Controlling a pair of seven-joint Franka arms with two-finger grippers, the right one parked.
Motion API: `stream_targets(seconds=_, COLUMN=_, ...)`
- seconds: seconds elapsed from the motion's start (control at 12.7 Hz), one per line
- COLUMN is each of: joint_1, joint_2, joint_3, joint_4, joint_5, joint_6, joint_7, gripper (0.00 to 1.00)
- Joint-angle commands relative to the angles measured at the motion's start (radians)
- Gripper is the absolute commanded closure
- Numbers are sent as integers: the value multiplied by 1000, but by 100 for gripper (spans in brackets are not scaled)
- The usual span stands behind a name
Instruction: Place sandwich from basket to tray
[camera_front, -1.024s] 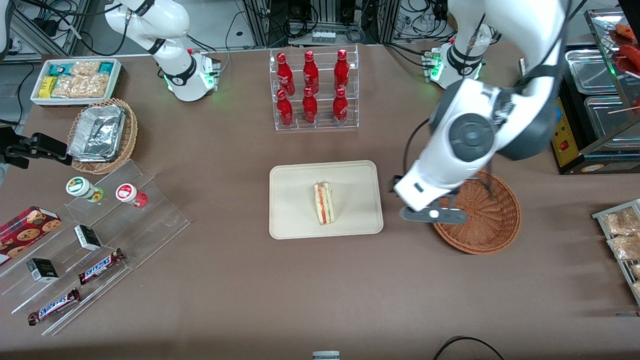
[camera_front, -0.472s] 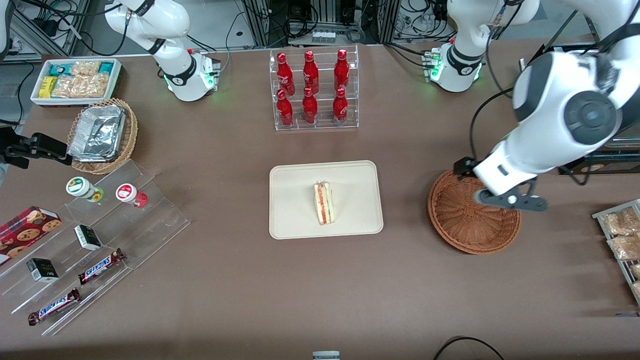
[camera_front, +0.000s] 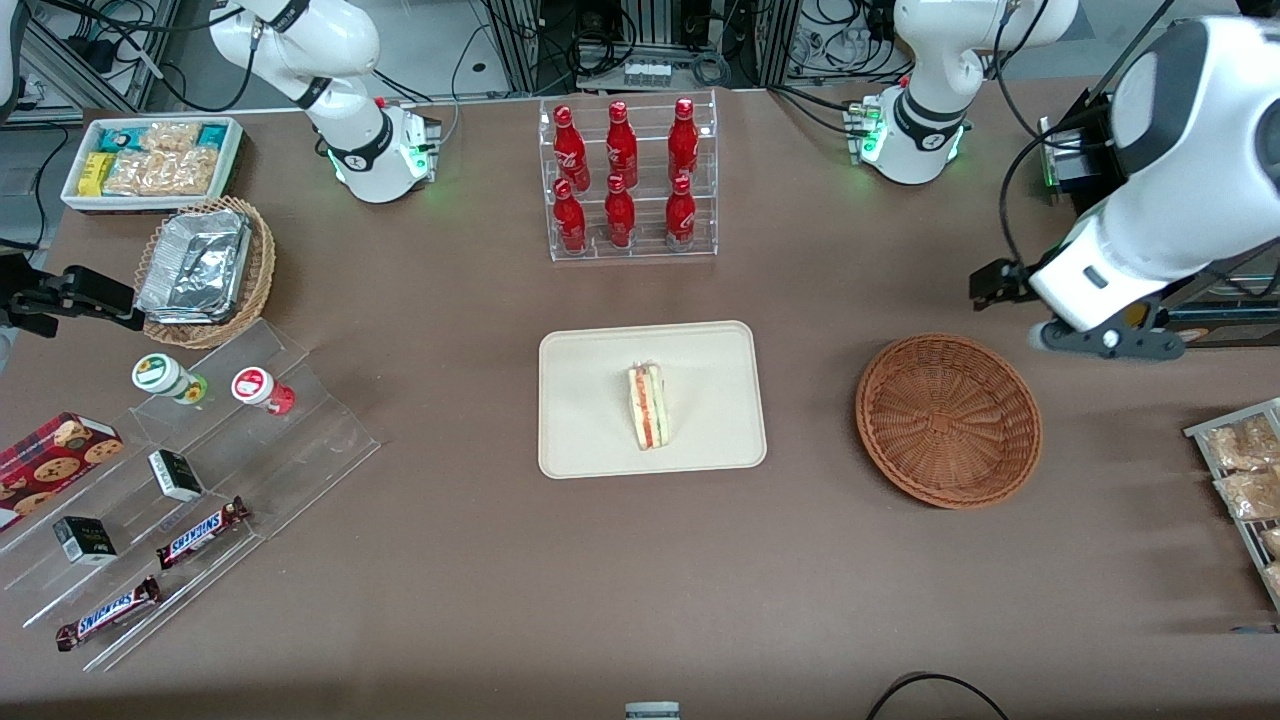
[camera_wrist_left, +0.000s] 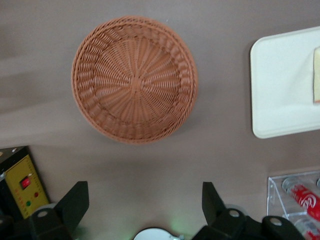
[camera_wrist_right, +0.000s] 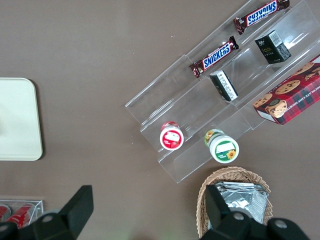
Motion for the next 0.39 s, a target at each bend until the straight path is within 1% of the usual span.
stream_targets(seconds=0.0, joint_1=55, joint_2=-72, joint_3=-22, joint_4=-20, joint_5=-4, joint_6=-56, joint_7=40, gripper=0)
stream_targets(seconds=0.31, joint_1=80, joint_2=-98, joint_3=-8, joint_4=33, joint_5=-3, joint_6=-134, joint_7=40, gripper=0)
